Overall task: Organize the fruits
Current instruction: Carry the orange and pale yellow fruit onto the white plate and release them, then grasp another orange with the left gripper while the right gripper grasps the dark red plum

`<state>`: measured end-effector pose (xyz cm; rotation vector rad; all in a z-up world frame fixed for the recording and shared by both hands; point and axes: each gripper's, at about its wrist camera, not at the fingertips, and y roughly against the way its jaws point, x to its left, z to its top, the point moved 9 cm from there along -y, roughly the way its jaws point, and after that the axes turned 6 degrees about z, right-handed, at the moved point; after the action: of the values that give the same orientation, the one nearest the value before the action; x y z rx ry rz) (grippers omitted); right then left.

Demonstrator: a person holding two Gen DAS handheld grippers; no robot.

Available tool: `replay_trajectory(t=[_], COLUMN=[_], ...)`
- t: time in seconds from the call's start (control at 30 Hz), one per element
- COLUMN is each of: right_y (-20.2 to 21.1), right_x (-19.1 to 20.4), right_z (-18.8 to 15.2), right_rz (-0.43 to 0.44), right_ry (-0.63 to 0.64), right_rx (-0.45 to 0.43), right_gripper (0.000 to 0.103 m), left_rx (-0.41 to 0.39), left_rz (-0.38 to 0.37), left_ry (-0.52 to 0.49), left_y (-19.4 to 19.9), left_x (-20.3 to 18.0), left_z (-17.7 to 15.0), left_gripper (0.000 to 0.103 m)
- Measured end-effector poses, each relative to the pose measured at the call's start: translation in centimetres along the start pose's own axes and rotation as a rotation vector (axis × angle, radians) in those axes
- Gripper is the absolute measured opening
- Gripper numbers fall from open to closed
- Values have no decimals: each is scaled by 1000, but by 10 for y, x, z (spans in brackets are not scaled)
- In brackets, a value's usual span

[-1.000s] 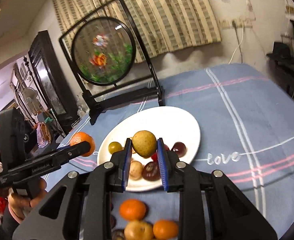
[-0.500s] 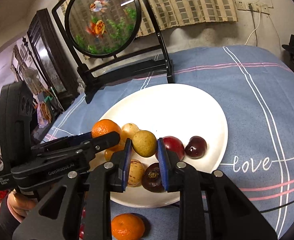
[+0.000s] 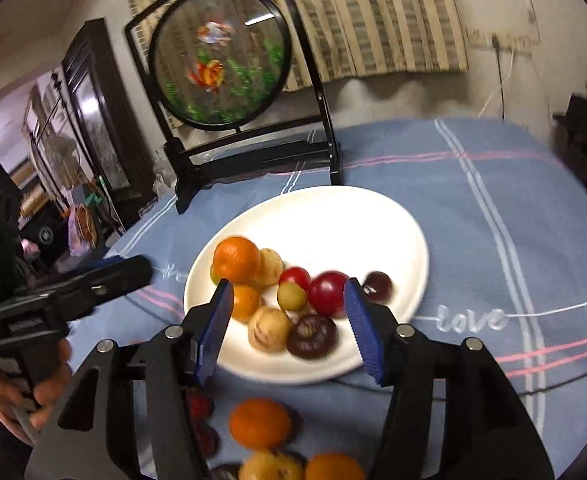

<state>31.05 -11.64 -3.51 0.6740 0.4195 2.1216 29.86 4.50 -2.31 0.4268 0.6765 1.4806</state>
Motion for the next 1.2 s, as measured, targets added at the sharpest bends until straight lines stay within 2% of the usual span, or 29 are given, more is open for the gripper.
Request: replay_trajectory(t=[0.13,0.3,0.43,0.63,0.8,0.9,1.07,1.2], right_y=[15,23,26,27,33,42,49,52], right_x=[-12,-26,-34,-39,-40,-29,1,21], right_z=[-29,-57,-71,-92,-101,-105,-121,-135], right_rz=[8,-11,-44,-92,-79,-37,108,195], right_ry=[-28,-60,-83,-94,-108,-82,-53,-30], right_rx=[36,90,136,197,230,227,261,303], right_gripper=[58,58,58,58,58,58,58,50], left_rx=[23,91,103,116,134,144,156,154], left_rz=[22,-29,-39,-31,-25,-23,-14,-14], left_ry=[34,124,111,39,45,50,48,48], left_y=[16,20,24,22,20,17,14,15], left_x=[25,40,38,23,25,26,27,28], left_z=[-50,-102,-118,-124,-128,-128,-129,-129], left_gripper=[100,100,100,100,100,100,100,100])
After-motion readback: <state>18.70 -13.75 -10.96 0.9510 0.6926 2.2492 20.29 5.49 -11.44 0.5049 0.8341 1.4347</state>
